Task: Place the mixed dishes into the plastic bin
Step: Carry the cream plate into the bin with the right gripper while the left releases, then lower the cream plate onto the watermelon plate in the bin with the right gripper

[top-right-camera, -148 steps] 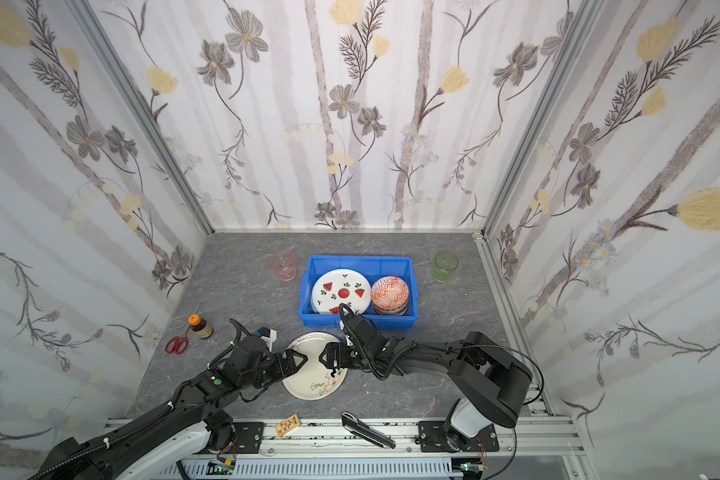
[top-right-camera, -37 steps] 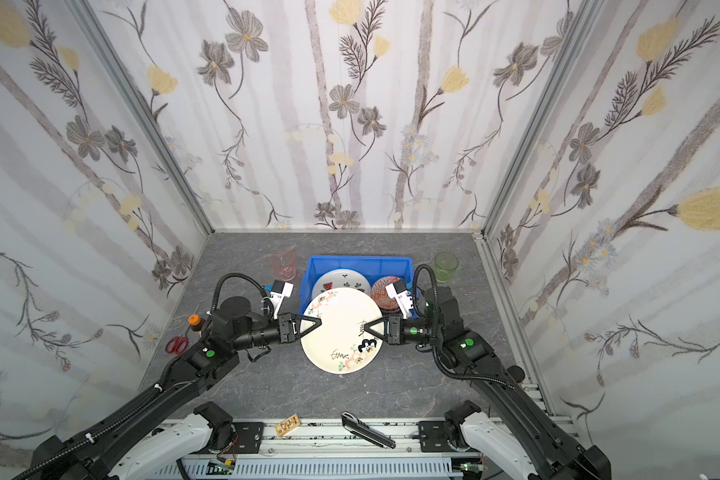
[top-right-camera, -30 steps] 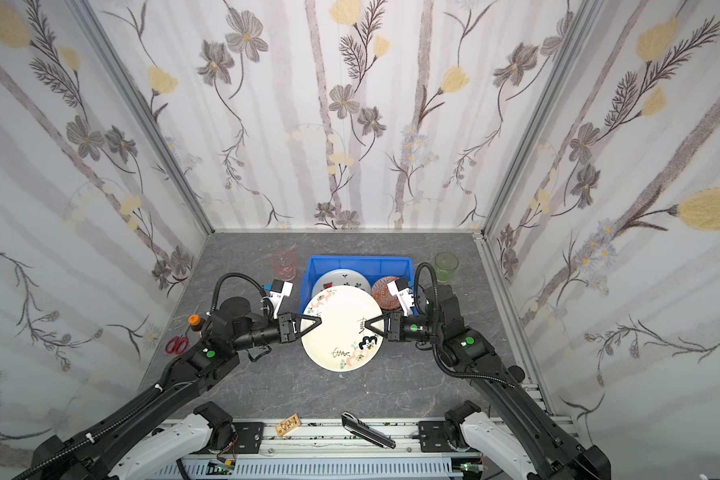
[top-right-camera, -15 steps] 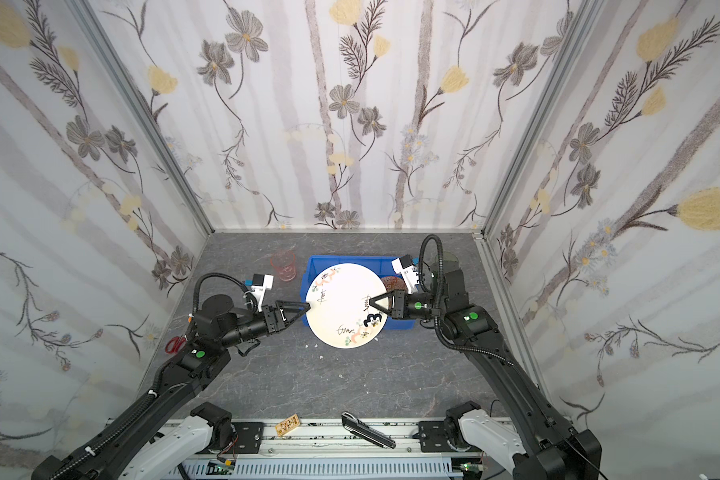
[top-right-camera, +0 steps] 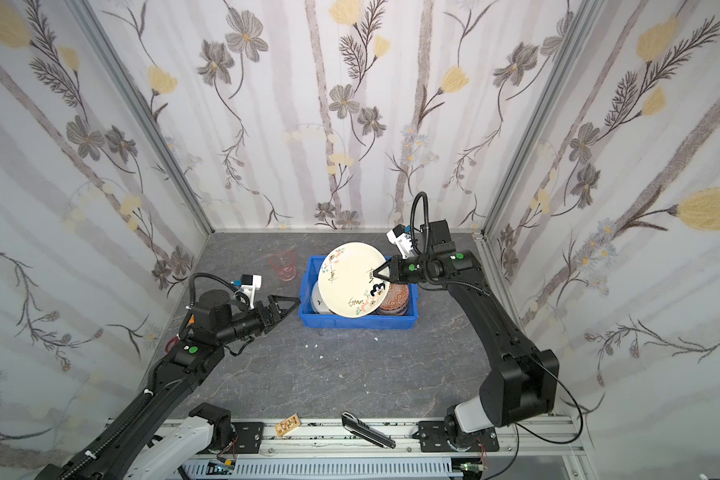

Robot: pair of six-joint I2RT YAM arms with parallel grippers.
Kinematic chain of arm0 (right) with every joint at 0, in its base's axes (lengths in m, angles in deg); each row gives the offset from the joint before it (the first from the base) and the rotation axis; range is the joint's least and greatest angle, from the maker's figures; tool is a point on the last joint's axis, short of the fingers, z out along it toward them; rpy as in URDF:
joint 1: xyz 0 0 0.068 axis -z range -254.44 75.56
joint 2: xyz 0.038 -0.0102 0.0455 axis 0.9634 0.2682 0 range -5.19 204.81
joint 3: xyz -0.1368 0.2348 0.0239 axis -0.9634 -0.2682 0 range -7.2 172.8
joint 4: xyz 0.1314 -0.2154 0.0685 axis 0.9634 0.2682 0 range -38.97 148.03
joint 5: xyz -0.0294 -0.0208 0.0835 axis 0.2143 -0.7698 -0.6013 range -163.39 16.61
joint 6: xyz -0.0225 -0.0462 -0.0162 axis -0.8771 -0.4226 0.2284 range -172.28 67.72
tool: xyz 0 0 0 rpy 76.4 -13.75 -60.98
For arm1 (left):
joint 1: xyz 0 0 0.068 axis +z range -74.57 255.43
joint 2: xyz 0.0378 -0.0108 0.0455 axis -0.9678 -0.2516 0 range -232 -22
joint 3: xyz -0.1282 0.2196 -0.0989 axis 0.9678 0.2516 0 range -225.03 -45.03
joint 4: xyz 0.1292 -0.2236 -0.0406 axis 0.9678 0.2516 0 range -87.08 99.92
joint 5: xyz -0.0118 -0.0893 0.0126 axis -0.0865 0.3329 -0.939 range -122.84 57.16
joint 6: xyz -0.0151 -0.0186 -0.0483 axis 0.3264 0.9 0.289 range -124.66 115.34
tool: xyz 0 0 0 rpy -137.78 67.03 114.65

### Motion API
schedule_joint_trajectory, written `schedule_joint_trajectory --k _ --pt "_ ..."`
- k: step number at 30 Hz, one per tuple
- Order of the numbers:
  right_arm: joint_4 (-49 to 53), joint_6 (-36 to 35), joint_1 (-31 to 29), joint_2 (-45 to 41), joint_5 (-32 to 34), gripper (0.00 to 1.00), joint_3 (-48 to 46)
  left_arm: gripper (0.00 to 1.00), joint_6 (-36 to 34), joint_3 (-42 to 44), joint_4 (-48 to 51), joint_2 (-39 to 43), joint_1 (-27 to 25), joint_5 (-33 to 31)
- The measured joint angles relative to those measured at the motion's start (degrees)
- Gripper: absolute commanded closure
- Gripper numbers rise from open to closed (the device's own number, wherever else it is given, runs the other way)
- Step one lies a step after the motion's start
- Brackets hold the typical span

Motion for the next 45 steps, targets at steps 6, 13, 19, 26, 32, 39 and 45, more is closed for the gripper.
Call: schedule_joint_trajectory --k 6,13,19,26,32,39,45 --pt "7.3 -4.94 0.04 9.9 3.61 1.0 11.67 0.0 -1.27 -0.11 4.33 -2.01 0.07 -1.27" --pt "12.37 -8.72 -0.02 19.87 5.07 1.0 22.53 0.0 -2.47 -0.87 5.81 -3.3 0.22 -1.79" --pt "14.27 -10.1 -0.39 24.55 6.71 1.0 24.35 0.0 -3.48 -1.92 6.27 -5.33 0.63 -2.1" --pt "14.73 -11.43 -0.81 28.61 6.73 1.0 26.62 0.0 -4.74 -2.29 6.82 -6.86 0.96 -2.08" --pt "14.99 -11.89 -0.85 32.22 6.71 1.0 31.19 0.0 -5.01 -2.91 7.06 -7.93 1.29 -2.1" --pt "15.37 -12.17 -2.19 36.46 6.75 1.0 35.89 0.0 -5.4 -3.63 7.06 -8.83 1.4 -2.1" --pt "15.37 -12.17 -3.67 39.1 6.8 1.0 37.38 0.0 -5.79 -4.11 7.1 -9.55 1.55 -2.1"
